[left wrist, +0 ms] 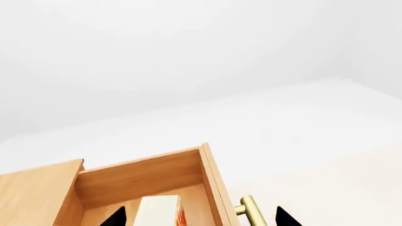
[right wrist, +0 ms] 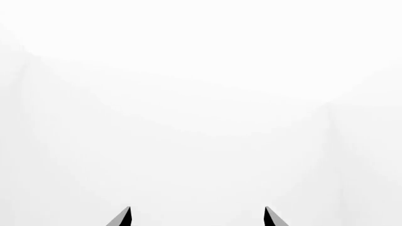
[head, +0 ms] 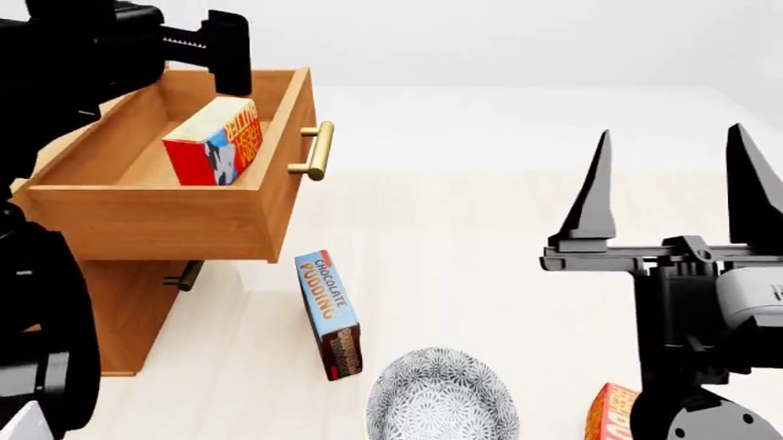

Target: Put the butter at the front in the top drawer of the cabinet and close it.

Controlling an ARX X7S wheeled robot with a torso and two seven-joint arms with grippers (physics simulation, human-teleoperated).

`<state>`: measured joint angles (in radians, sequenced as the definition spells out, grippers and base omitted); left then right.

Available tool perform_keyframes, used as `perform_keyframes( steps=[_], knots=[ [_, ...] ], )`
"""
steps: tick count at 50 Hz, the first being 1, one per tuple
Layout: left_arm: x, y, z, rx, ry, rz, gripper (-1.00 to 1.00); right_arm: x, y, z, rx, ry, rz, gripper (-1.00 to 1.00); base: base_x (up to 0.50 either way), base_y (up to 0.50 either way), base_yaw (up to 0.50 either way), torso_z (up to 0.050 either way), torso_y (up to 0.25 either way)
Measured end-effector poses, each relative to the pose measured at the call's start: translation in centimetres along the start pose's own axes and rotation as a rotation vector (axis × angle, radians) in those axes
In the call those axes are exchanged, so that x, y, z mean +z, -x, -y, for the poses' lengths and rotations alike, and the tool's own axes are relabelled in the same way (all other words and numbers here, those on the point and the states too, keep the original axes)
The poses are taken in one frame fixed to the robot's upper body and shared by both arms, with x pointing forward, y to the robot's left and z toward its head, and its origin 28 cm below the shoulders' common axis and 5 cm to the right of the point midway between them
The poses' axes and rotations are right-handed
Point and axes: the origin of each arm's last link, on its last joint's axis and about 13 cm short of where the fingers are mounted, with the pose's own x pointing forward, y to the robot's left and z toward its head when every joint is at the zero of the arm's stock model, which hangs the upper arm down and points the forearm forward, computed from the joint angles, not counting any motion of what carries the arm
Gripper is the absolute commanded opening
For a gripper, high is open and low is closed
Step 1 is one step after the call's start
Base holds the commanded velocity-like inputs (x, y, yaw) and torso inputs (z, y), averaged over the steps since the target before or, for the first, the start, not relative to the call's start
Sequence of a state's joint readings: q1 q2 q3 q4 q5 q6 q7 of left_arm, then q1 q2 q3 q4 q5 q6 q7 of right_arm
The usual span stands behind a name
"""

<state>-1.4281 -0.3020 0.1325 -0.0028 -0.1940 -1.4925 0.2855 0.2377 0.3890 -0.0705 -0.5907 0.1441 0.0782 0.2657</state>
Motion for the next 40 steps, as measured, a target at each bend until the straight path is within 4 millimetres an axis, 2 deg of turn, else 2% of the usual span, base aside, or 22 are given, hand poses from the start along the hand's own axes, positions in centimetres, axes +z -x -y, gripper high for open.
perform_keyframes(
  steps=[19,40],
  knots=[
    [-1.7,2.8,2.7,-0.136,0.068,0.151,1.00,-0.2,0.1,0.1,-0.013,0.003,-0.012,1.00,0.00,0.00,0.00,0.000,0.000],
    [-4.1,5.9,5.9,-0.288,0.108,0.237,1.00,-0.5,0.3,0.0,-0.006,0.004,-0.023,1.00,0.00,0.00,0.00,0.000,0.000]
  ],
)
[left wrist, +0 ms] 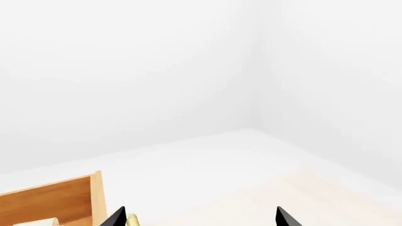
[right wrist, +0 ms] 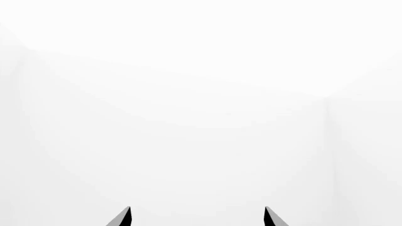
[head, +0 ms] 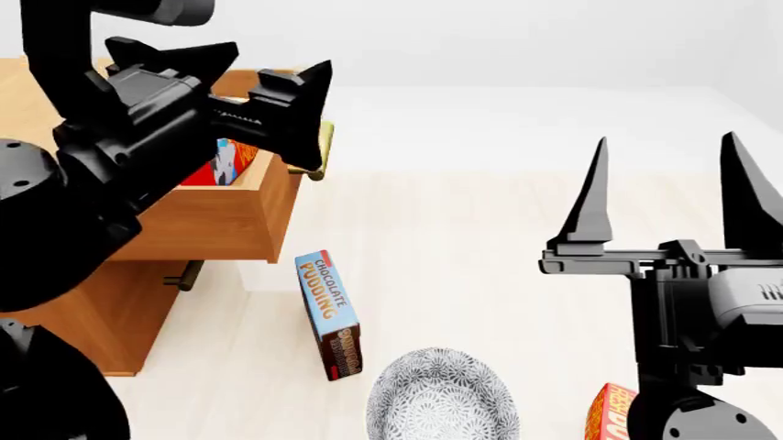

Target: Put the butter at the front in the top drawer of the cabinet and close it.

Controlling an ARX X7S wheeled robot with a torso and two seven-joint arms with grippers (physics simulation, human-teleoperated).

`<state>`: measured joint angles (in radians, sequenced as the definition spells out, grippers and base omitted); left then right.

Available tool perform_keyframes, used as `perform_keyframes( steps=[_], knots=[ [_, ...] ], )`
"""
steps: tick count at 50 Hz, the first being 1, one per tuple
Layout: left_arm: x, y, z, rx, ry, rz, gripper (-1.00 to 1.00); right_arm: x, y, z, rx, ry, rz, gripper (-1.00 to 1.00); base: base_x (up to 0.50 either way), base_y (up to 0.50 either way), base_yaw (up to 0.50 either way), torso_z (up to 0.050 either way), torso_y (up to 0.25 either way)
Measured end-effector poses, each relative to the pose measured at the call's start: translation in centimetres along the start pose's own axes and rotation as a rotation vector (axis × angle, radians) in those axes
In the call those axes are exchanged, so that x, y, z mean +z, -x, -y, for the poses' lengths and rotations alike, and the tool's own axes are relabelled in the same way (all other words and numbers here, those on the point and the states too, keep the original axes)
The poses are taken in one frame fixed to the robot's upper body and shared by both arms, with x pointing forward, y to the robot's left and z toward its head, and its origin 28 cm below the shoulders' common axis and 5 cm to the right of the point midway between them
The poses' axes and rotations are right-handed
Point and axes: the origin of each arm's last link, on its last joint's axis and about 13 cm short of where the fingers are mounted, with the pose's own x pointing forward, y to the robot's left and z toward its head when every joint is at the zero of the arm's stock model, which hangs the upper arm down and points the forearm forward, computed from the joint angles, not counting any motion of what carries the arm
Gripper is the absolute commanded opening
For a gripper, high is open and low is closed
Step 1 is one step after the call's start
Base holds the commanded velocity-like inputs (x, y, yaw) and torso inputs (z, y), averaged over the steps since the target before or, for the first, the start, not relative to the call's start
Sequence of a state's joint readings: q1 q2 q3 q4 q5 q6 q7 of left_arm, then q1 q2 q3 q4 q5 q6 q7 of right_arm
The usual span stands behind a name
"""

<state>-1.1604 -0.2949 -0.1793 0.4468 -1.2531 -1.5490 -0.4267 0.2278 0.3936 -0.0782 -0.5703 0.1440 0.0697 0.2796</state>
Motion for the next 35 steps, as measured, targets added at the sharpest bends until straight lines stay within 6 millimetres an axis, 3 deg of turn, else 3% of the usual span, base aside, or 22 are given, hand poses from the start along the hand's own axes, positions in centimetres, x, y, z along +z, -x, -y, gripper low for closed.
perform_keyframes(
  steps=[35],
  knots=[
    [-4.1,3.7,5.1,-0.241,0.081,0.005,1.00,-0.2,-0.1,-0.2,0.001,-0.002,-0.004,1.00,0.00,0.00,0.00,0.000,0.000]
  ],
)
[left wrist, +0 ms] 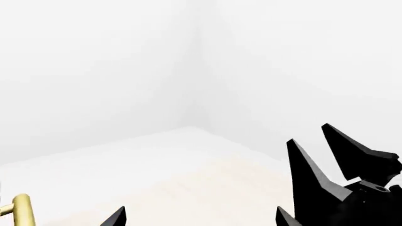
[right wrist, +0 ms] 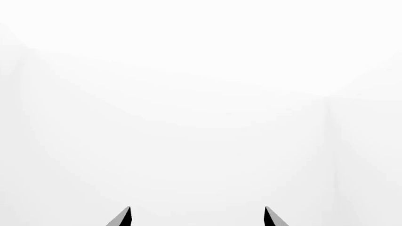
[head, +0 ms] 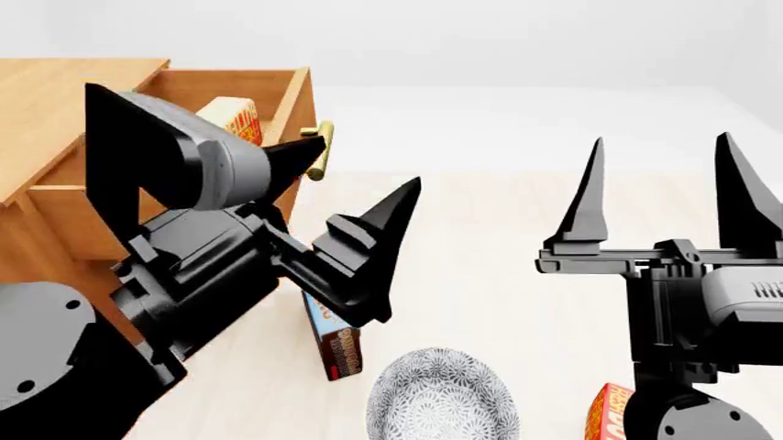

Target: Put the butter at the front in the top drawer of the cabinet and close it.

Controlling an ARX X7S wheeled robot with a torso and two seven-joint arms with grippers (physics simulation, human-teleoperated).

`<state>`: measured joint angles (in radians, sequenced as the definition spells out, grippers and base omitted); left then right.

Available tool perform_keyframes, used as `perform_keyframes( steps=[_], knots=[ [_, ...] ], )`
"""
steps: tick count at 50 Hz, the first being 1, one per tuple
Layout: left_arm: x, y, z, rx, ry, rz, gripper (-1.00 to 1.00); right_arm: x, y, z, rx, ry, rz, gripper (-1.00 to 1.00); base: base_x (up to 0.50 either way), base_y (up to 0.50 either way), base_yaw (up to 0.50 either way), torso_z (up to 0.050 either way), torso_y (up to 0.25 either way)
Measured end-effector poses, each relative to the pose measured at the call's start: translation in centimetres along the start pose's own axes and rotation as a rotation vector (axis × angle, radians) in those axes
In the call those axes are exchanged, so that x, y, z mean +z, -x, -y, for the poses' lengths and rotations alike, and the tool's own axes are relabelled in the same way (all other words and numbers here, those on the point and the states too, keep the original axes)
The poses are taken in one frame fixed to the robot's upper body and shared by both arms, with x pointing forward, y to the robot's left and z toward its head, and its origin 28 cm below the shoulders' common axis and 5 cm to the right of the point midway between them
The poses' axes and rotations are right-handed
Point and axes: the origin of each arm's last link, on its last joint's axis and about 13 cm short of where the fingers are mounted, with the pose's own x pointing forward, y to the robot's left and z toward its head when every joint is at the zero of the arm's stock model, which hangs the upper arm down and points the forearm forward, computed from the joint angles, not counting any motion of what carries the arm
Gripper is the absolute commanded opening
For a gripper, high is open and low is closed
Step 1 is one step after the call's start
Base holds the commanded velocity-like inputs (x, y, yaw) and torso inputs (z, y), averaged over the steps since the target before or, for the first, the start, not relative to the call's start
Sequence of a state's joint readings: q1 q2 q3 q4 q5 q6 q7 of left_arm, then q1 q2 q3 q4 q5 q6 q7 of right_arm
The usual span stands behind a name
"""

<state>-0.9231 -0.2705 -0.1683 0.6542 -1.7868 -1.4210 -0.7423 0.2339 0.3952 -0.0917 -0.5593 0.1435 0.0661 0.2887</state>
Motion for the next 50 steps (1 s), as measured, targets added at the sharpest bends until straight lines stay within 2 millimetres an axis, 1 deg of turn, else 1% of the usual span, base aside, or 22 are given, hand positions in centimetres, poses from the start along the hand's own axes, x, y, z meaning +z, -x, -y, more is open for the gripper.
perform_keyframes(
  steps=[11,24,43,50],
  knots=[
    [-1.8,0.0,0.9,-0.033,0.036,-0.018,1.00,0.1,0.2,0.1,0.000,0.001,0.001,1.00,0.00,0.00,0.00,0.000,0.000],
    [-3.7,-0.1,1.3,-0.036,0.061,-0.037,1.00,0.0,0.2,0.3,-0.006,0.009,-0.002,1.00,0.00,0.00,0.00,0.000,0.000],
    [-6.9,-0.7,2.2,0.045,0.049,-0.064,1.00,-0.1,0.1,0.3,-0.014,0.010,-0.005,1.00,0.00,0.00,0.00,0.000,0.000],
    [-7.7,-1.2,2.2,0.090,0.051,-0.070,1.00,-0.2,0.0,0.3,-0.014,0.010,-0.005,1.00,0.00,0.00,0.00,0.000,0.000]
  ],
)
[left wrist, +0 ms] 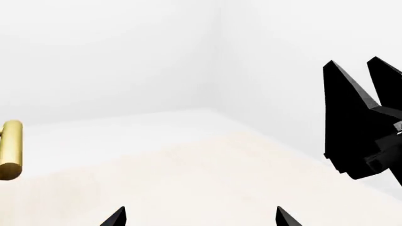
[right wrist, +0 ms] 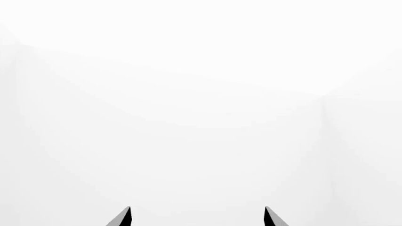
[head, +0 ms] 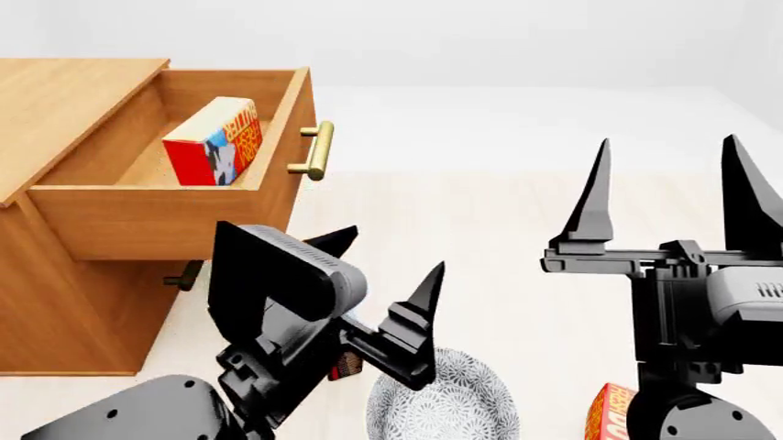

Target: Put the butter at the front in the top drawer of the cabinet and close it.

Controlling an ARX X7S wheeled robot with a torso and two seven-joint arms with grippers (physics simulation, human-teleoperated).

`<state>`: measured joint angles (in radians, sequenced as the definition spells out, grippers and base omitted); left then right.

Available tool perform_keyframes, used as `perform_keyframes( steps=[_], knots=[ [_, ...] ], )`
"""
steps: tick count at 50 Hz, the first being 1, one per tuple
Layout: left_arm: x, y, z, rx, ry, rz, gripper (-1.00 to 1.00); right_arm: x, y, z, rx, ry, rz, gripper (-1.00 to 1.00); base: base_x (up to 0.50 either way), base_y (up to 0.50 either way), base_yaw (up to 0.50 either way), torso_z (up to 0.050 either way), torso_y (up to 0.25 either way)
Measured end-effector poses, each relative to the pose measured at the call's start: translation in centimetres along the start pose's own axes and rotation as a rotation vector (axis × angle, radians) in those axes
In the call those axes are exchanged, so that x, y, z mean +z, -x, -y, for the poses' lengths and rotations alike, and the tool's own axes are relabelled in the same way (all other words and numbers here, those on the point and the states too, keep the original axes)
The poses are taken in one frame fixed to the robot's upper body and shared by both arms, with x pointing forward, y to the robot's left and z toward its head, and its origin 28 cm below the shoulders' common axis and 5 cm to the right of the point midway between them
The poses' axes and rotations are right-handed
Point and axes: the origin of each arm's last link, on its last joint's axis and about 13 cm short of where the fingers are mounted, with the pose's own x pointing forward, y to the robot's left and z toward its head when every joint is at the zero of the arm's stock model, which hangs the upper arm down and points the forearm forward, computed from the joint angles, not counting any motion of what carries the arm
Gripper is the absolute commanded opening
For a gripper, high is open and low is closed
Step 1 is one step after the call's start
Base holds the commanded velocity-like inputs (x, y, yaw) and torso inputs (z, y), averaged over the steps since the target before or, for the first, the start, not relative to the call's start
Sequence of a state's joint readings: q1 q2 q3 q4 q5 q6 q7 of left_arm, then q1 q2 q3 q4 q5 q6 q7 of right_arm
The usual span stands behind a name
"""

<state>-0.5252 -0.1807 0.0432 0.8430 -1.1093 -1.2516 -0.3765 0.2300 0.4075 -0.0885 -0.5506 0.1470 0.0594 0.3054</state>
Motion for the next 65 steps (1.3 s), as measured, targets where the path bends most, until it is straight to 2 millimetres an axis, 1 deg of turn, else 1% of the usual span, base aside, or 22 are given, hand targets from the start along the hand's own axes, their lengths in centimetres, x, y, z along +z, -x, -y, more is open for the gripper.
perform_keyframes(
  steps=[18,27,52,65],
  knots=[
    [-0.7,-2.6,-1.3,0.141,-0.002,0.003,1.00,0.0,0.0,0.0,0.002,-0.001,-0.001,1.00,0.00,0.00,0.00,0.000,0.000],
    [-1.0,-3.6,-1.7,0.211,-0.024,0.010,1.00,0.0,0.1,0.1,0.002,-0.001,0.000,1.00,0.00,0.00,0.00,0.000,0.000],
    [-2.0,-5.1,-2.6,0.457,-0.121,0.038,1.00,-0.1,-0.2,-0.1,0.000,-0.003,-0.001,1.00,0.00,0.00,0.00,0.000,0.000],
    [-2.4,-5.4,-3.0,0.538,-0.129,0.046,1.00,-0.1,-0.2,-0.1,0.000,-0.002,-0.001,1.00,0.00,0.00,0.00,0.000,0.000]
  ],
)
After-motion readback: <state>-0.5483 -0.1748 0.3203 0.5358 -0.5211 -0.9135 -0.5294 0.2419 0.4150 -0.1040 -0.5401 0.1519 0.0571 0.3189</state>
